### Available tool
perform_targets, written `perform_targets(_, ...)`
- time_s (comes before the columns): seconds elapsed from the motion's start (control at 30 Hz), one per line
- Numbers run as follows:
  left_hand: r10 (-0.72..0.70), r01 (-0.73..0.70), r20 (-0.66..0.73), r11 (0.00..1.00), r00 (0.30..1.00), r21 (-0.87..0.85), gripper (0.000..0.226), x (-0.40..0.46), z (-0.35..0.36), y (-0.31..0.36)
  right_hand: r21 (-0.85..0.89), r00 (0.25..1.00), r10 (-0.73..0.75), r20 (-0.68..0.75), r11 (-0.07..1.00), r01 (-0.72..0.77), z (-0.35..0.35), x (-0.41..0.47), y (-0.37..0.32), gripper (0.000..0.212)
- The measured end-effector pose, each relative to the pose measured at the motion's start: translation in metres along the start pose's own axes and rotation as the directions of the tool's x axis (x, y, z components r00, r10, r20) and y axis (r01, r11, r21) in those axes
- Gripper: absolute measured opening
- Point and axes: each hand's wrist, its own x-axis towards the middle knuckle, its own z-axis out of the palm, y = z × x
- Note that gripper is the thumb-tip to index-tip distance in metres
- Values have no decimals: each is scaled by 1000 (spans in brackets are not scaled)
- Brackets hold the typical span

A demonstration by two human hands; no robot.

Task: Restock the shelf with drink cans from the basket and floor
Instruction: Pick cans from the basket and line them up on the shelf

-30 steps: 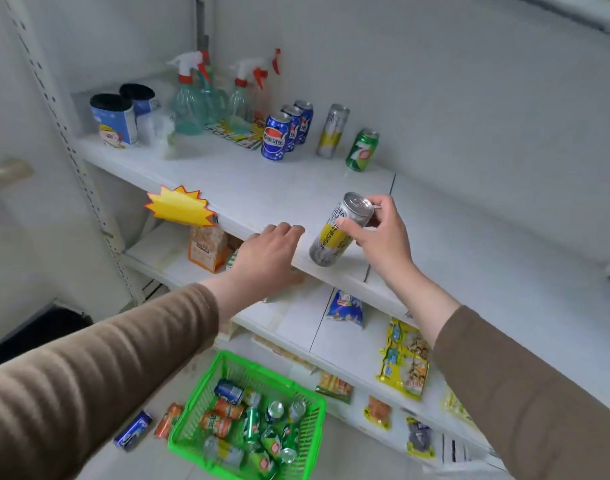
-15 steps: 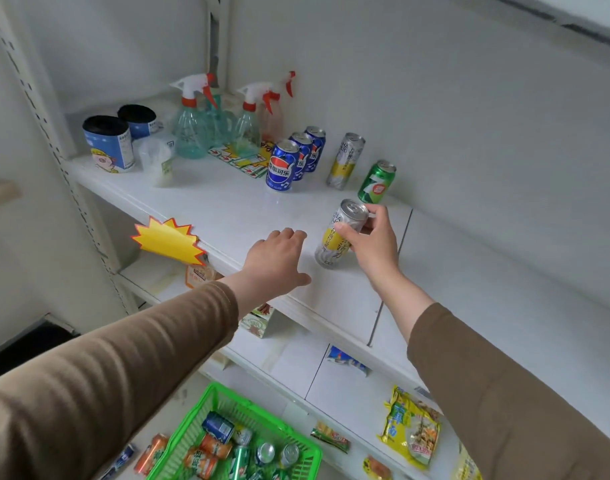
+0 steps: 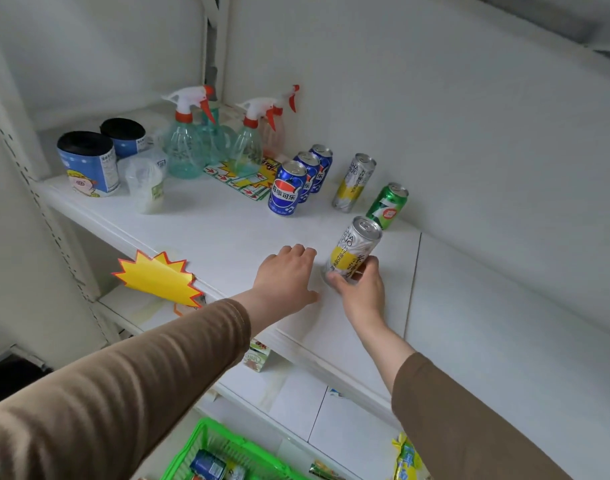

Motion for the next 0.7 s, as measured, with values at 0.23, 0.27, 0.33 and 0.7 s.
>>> perform_targets(0.23,-31,30,21,999,999,17,73,52,0,-12,-30,1000,10,-22,999,-11,35,73,-18,54)
perform_targets(0.27,-30,30,29,1000,999,8,73,54,0,-9,-29,1000,18,-20,999,-19,36,76,-18,56)
perform_targets(0.33,-31,30,30,999,999,30,72,55,3,-4,-21,999,35,-24,999,-35,38,86,-17,60)
perform_targets(0.7,-28,26,-64,999,998,-30,66,110,17,-25,-70,998,49,-39,996,-52,68,159,-35,60)
